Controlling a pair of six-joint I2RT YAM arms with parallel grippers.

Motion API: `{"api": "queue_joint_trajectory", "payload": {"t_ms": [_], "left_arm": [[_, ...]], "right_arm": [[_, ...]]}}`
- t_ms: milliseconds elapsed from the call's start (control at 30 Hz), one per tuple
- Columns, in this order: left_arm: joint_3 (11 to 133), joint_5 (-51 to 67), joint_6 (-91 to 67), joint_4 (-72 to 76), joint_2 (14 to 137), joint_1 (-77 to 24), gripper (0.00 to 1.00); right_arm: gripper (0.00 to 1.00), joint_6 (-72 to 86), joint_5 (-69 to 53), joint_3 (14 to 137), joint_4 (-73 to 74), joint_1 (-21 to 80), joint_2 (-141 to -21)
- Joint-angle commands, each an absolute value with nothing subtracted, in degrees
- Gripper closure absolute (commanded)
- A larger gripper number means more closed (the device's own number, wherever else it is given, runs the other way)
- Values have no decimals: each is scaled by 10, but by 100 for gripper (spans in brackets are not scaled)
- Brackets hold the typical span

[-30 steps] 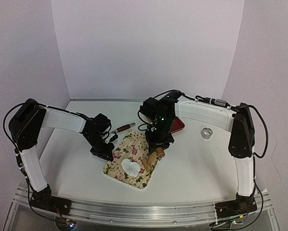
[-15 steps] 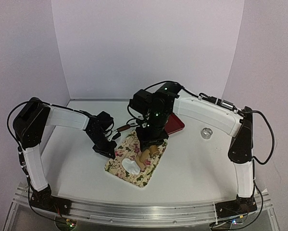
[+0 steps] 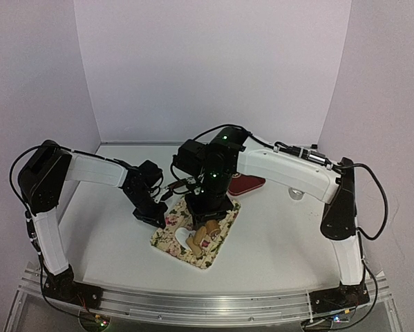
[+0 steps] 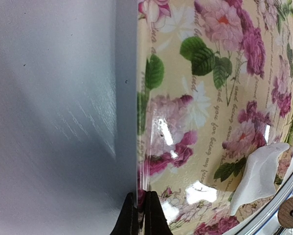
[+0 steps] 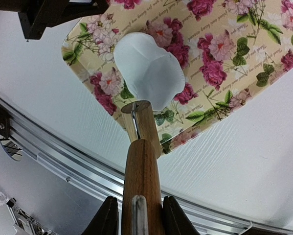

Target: Roll out the dumpling wrappers from the dough

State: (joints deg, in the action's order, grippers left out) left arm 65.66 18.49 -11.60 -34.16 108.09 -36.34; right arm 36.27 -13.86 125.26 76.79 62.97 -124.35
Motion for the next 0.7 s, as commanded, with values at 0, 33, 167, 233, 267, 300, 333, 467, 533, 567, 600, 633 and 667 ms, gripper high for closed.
{"api": "queue_joint_trajectory", "payload": {"t_ms": [0, 33, 167, 233, 267, 300, 333, 467, 533, 567, 600, 633, 667], "left_arm": [[640, 171, -124, -342, 1074, -362, 100], [640, 171, -124, -342, 1074, -362, 100], [641, 171, -124, -342, 1074, -362, 100], [641, 173, -125, -341, 1074, -362, 100], [641, 173, -125, -342, 1075, -362, 100], [641, 173, -125, -342, 1075, -362, 100], [641, 173, -125, -342, 1075, -362, 100], [642, 173, -127, -342, 1076, -362, 100], [643, 174, -127, -342, 1076, -363, 100], [643, 174, -127, -342, 1077, -363, 100], [643, 175, -127, -342, 1077, -363, 100], [643, 175, -126, -341, 1078, -363, 100], [642, 177, -125, -340, 1078, -363, 100]], "right_arm": [[100, 363, -112, 1285, 799, 628, -1259], [100, 361, -109, 1288, 801, 628, -1263], [100, 355, -100, 1293, 806, 628, -1269], [100, 352, -100, 1295, 806, 628, -1273], [100, 351, -99, 1296, 808, 628, -1274], [100, 350, -97, 1297, 809, 628, -1276], [100, 349, -96, 1297, 810, 628, -1277], [100, 344, -98, 1300, 811, 628, -1284], [100, 339, -100, 1304, 811, 628, -1287], [100, 336, -99, 1307, 810, 628, -1288], [100, 335, -99, 1311, 810, 628, -1289], [100, 333, -99, 1315, 810, 628, -1290], [100, 332, -99, 1321, 811, 628, -1292]]}}
